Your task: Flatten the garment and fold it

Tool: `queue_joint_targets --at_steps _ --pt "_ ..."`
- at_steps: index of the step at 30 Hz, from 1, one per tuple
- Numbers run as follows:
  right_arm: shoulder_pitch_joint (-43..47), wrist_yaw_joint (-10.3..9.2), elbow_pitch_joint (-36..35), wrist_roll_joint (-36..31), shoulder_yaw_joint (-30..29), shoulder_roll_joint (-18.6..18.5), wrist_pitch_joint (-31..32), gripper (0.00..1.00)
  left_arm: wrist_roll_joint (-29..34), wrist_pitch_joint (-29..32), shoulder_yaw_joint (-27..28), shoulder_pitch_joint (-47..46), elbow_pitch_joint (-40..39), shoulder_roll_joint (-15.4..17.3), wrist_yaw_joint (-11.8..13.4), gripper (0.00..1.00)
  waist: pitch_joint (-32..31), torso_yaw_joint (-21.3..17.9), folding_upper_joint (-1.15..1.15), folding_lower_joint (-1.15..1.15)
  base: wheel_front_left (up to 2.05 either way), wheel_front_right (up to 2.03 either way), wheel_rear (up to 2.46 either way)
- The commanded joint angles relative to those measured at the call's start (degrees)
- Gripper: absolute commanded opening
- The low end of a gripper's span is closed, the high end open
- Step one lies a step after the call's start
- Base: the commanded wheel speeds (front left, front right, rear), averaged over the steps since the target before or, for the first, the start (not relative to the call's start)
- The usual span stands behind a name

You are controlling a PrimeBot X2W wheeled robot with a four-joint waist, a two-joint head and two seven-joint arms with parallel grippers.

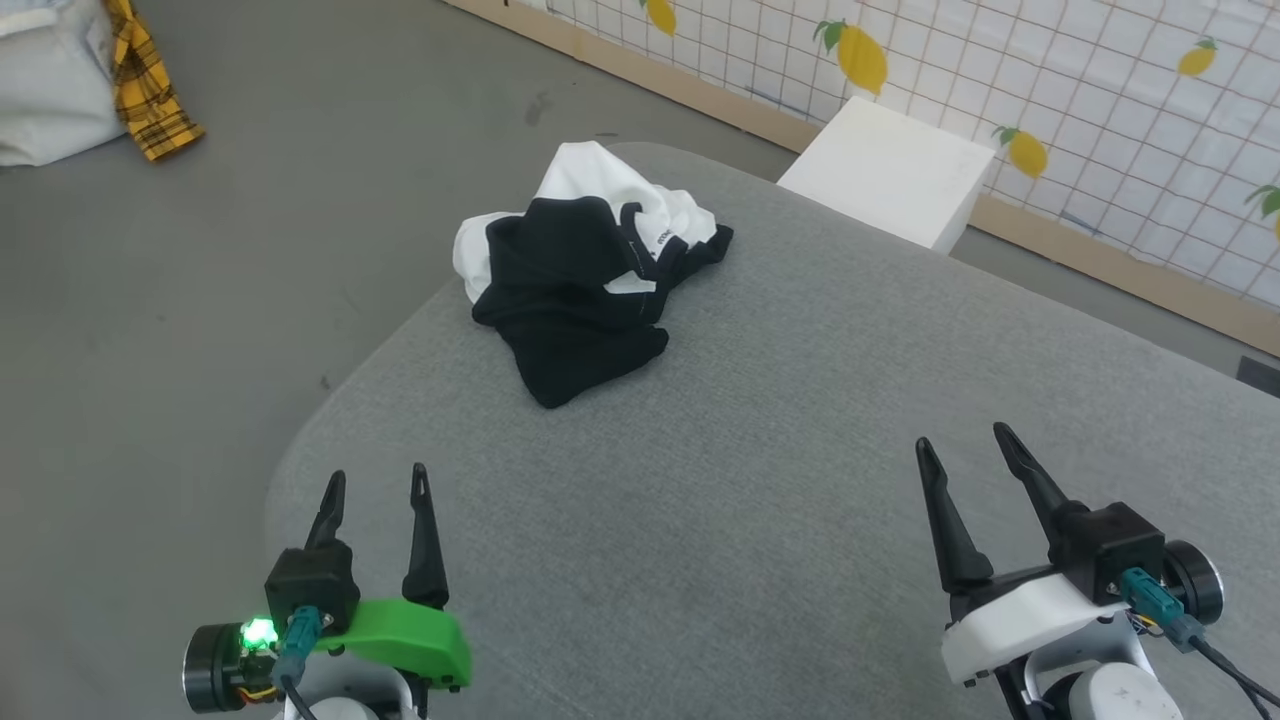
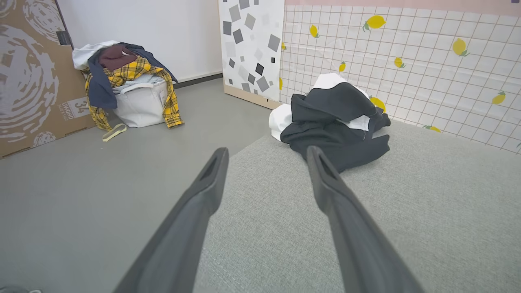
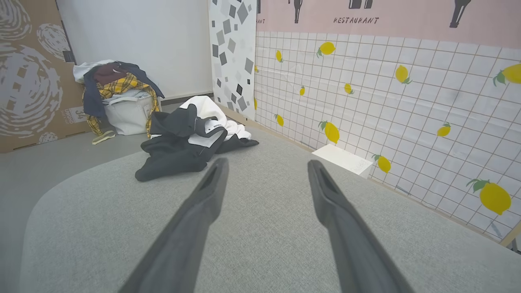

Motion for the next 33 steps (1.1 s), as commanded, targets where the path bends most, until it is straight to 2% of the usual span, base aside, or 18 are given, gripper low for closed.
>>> queue_joint_targets --at_steps 1,14,18,25,33 --pt "-0.7 -0.1 0.3 0.6 0.1 0.1 -0.5 1.0 -0.4 -0.7 -0.2 0.1 0.3 0.6 0.7 1.0 0.0 0.6 0.47 0.0 0.0 0.0 0.0" --pt "-0.9 -0.1 0.4 0.9 -0.1 0.1 -0.7 1.0 -1.0 -0.7 -0.3 -0.1 0.7 0.8 0.7 1.0 0.2 0.3 0.47 0.0 0.0 0.0 0.0" --pt "-1.6 -0.1 -0.3 0.7 0.3 0.1 -0.3 1.0 -2.4 -0.3 -0.2 -2.2 0.9 0.2 -0.2 1.0 2.0 -0.7 0.47 0.0 0.0 0.0 0.0" --pt "-4.4 -0.1 -2.6 -1.1 1.2 0.1 1.3 1.0 -6.1 5.6 1.7 -15.5 4.8 1.2 -2.6 1.0 9.4 -5.5 0.47 0.0 0.0 0.0 0.0" --pt "-9.4 -0.1 -6.7 -3.7 2.1 -0.1 3.1 1.0 -10.8 17.1 5.5 -34.7 13.4 5.4 -4.4 1.0 22.3 -13.9 0.47 0.0 0.0 0.0 0.0"
